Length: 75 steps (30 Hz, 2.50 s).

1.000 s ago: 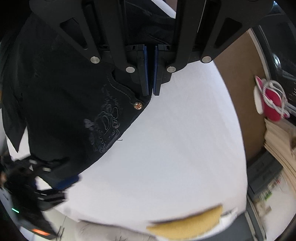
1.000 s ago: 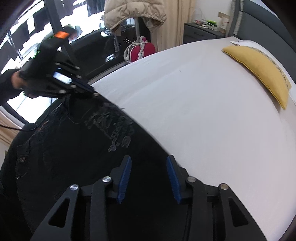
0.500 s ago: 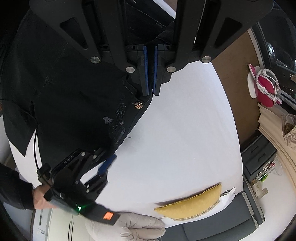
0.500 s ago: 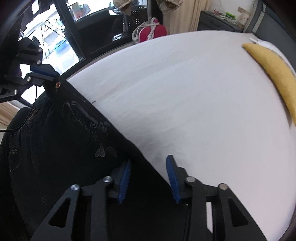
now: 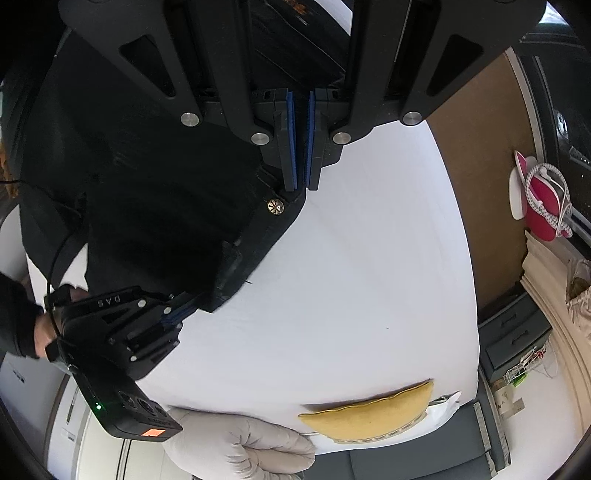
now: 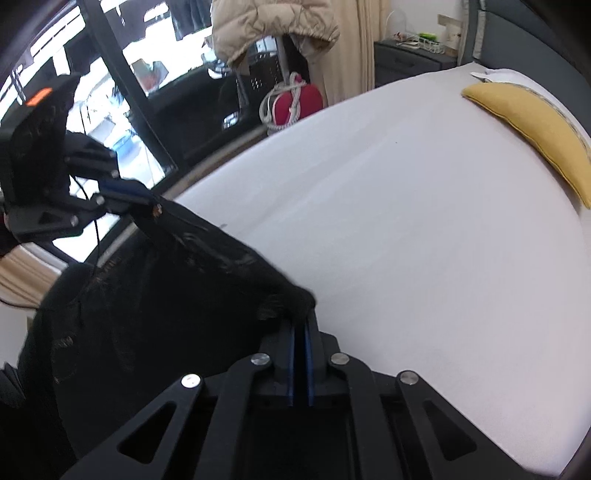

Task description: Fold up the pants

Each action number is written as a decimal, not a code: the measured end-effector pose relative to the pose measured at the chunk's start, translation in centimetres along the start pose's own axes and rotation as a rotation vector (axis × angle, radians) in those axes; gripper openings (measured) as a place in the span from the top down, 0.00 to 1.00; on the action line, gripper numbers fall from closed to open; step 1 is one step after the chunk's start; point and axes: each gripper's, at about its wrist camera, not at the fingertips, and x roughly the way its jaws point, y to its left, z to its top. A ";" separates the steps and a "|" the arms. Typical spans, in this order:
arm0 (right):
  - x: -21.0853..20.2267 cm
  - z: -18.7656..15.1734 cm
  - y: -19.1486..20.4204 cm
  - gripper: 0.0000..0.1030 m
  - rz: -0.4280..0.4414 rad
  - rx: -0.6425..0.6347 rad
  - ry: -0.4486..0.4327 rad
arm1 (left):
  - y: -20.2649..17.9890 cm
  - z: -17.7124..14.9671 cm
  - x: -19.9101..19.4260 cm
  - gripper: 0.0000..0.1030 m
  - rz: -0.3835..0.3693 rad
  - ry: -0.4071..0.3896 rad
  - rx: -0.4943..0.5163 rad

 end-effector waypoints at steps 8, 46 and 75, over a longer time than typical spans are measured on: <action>0.1 -1.2 6.6 0.94 0.109 -0.008 -0.027 | -3.7 -2.5 -2.9 0.97 -0.021 -0.008 0.006; 1.5 -19.8 32.7 0.94 -0.435 -0.688 0.259 | -19.3 -20.4 -9.6 0.96 -0.130 0.244 0.184; 2.0 -23.5 36.8 0.92 -0.471 -0.710 0.275 | -18.5 -22.2 -9.9 0.91 -0.122 0.234 0.132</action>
